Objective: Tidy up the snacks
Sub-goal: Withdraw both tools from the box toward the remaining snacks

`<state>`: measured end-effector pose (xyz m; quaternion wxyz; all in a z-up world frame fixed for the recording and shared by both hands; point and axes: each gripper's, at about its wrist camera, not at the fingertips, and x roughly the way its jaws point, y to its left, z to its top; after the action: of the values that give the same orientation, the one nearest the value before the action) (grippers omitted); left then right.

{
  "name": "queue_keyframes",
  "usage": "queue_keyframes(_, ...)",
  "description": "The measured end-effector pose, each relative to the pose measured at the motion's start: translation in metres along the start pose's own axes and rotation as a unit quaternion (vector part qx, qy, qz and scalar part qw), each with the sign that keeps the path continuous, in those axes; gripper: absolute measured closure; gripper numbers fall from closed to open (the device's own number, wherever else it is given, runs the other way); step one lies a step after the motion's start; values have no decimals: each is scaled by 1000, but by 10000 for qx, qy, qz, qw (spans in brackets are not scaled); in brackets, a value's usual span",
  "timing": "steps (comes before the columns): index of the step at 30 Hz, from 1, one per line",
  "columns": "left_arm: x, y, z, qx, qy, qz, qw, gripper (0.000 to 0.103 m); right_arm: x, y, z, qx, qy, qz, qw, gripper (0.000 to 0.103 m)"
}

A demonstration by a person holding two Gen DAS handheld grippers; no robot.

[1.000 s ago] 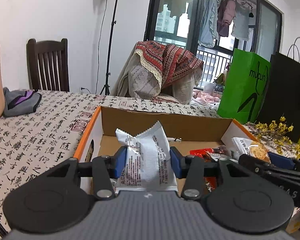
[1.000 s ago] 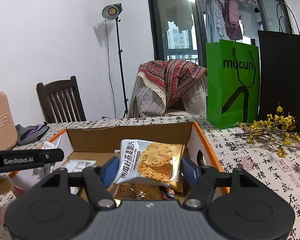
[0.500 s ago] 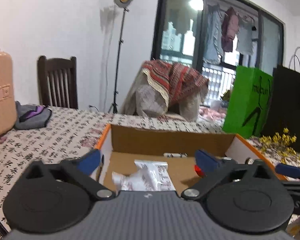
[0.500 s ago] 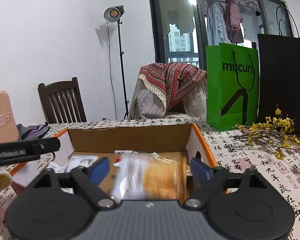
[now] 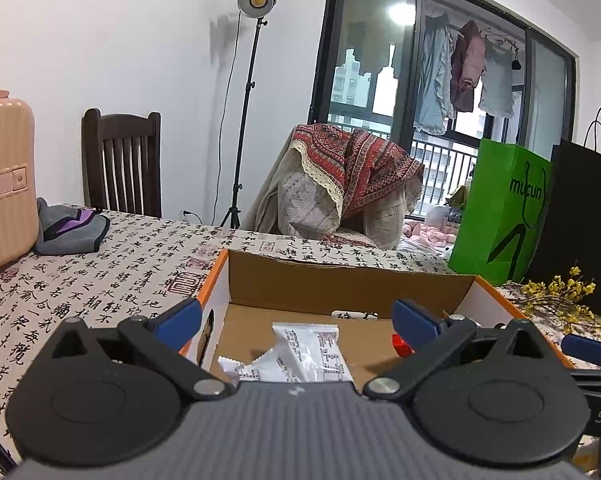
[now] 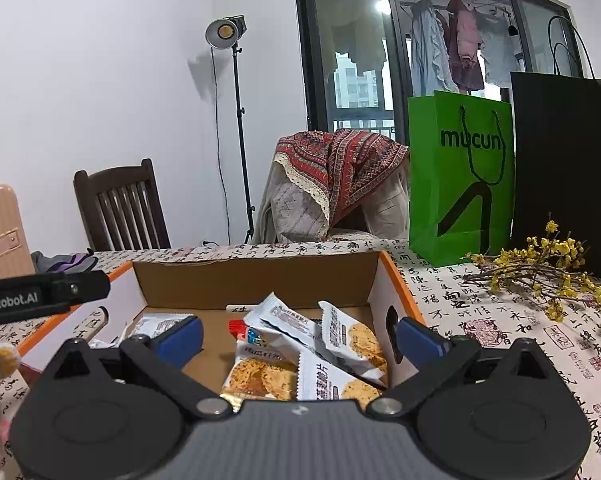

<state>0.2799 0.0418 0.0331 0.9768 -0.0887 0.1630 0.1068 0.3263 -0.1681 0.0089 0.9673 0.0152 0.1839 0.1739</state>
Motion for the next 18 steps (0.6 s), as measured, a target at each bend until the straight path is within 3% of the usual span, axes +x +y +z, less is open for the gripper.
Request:
queue_keyframes(9,-23,-2,20,-124,171,-209,9996,0,-26,-7,23,459,37,204,9987,0)
queue_keyframes(18,-58,0,28,-82,129,-282,9995,0,-59,0,28,298,78,102,9995,0)
